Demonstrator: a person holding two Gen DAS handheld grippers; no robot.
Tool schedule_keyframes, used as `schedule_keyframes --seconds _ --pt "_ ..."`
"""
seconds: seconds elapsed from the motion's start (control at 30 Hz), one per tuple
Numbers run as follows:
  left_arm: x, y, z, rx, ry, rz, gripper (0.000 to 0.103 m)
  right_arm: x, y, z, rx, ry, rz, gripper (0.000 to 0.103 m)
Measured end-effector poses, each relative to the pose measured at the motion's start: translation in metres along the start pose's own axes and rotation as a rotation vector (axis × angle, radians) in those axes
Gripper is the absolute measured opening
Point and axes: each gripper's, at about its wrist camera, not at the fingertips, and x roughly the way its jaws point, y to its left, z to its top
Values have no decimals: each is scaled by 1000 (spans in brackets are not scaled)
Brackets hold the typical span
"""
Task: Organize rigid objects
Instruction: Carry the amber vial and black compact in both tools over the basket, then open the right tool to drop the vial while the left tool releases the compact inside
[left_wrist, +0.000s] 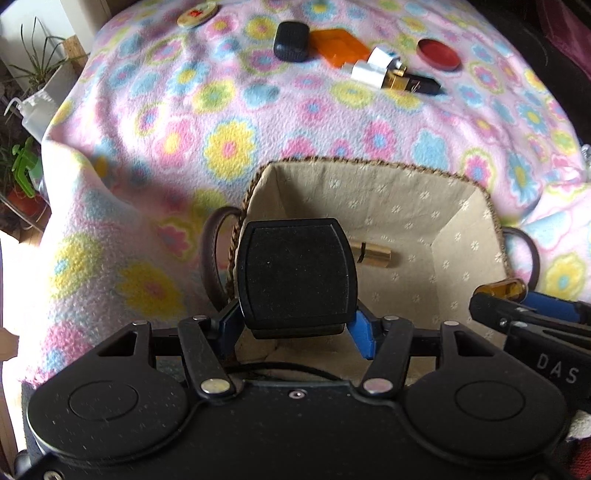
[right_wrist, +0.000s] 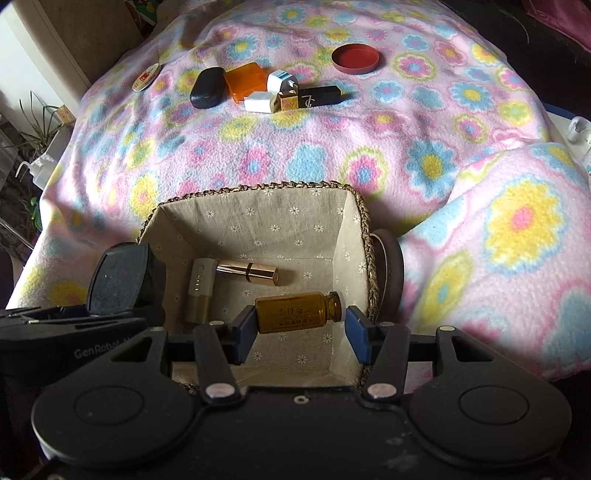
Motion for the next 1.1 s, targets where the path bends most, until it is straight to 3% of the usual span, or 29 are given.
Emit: schedule_keyframes --seconds 1.1 --pt "22 -6 5 26 106 41 57 29 7 6 -41 111 -71 51"
